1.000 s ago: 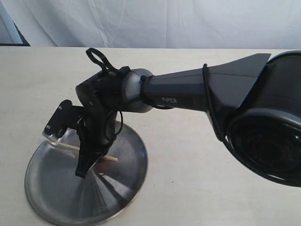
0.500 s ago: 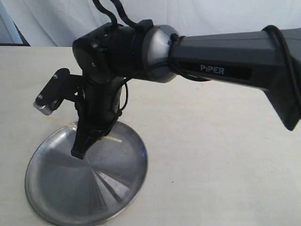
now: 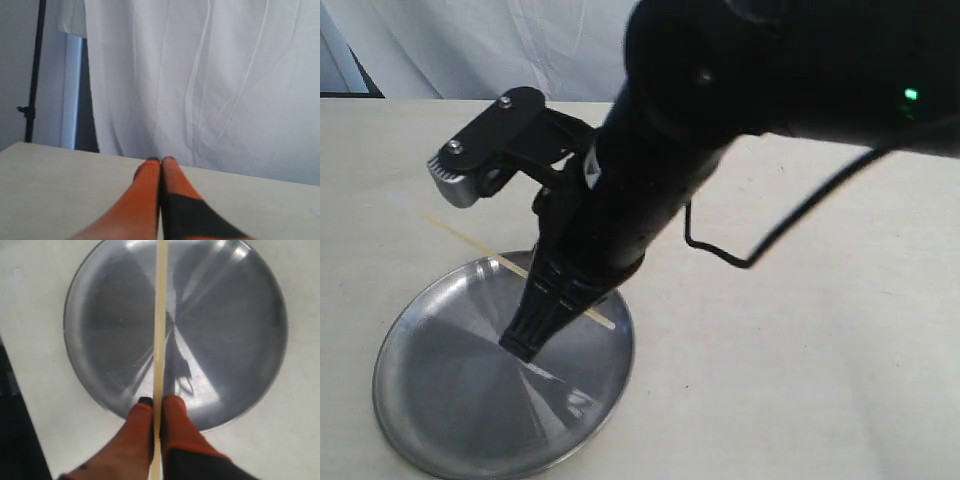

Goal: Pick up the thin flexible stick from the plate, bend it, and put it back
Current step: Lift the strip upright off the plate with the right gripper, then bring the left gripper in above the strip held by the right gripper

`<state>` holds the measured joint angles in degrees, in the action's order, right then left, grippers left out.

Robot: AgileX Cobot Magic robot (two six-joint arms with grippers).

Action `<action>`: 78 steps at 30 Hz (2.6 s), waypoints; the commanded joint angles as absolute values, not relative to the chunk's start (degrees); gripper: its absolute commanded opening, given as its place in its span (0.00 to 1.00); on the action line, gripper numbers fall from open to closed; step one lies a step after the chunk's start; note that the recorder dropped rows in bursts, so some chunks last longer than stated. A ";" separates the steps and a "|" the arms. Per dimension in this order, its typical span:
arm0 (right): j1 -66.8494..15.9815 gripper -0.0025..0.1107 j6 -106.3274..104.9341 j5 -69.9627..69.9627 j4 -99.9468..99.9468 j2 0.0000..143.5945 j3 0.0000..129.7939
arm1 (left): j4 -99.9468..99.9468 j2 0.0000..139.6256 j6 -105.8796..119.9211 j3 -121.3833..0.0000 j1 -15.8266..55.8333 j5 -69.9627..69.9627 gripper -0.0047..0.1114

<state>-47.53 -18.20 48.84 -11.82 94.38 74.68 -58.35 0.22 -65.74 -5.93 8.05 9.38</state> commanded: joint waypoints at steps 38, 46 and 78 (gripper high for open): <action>-47.42 0.01 2.21 7.13 -23.23 58.69 32.87 | -60.70 63.77 -100.05 -21.54 17.16 -69.96 0.52; -47.42 0.01 2.21 6.88 -25.60 59.56 32.87 | -59.76 65.05 -96.66 -27.77 32.55 -56.96 0.52; -47.42 0.01 1.95 13.11 -26.21 52.23 32.87 | -59.97 73.74 -85.97 -38.75 37.27 -55.81 0.04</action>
<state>-47.53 2.37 13.95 -26.30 52.57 33.15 -59.13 73.56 -86.62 -38.48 36.88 -53.84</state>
